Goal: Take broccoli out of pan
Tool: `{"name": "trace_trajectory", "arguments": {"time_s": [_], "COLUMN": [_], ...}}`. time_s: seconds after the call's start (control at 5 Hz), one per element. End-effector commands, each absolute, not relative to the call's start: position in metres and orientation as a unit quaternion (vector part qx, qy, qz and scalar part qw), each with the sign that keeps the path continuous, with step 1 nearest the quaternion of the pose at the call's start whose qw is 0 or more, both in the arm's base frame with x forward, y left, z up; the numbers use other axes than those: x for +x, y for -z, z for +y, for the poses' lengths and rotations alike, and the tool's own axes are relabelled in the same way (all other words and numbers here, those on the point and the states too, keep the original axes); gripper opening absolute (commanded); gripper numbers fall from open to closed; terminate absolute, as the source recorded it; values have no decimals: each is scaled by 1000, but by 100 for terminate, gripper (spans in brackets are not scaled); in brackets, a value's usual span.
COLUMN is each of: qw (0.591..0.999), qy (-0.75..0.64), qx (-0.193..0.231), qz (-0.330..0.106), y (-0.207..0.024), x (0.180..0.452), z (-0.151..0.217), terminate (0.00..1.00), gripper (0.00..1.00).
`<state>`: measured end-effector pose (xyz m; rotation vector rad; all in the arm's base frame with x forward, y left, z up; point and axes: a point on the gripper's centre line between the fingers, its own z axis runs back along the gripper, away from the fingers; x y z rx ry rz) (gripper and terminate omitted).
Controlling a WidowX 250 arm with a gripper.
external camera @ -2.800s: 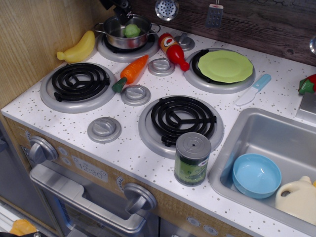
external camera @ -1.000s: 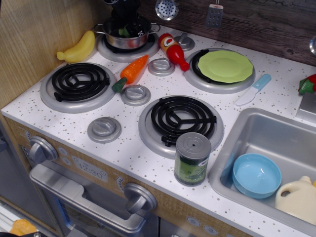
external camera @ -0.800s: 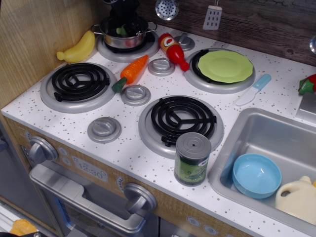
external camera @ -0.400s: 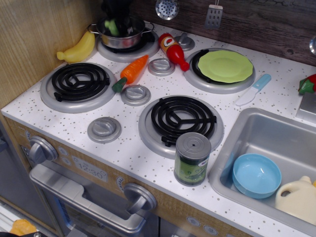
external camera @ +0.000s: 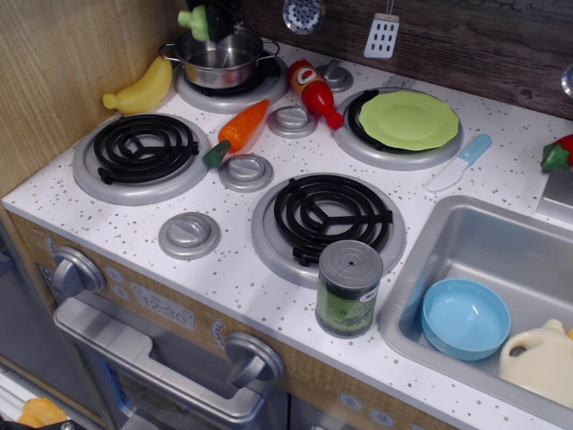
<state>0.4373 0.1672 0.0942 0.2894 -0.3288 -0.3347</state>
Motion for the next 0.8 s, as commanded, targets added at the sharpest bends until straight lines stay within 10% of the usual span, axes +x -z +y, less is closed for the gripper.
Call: {"name": "trace_trajectory", "arguments": {"time_s": [0.0, 0.4, 0.6], "qw": [962, 966, 970], "qy": [108, 111, 121], "qx": [150, 146, 141], "qz": [-201, -182, -160], "y": [-126, -98, -92], "x": [400, 376, 364], "z": [137, 163, 177], "terminate": [0, 0, 100], "gripper": [0, 0, 0]}}
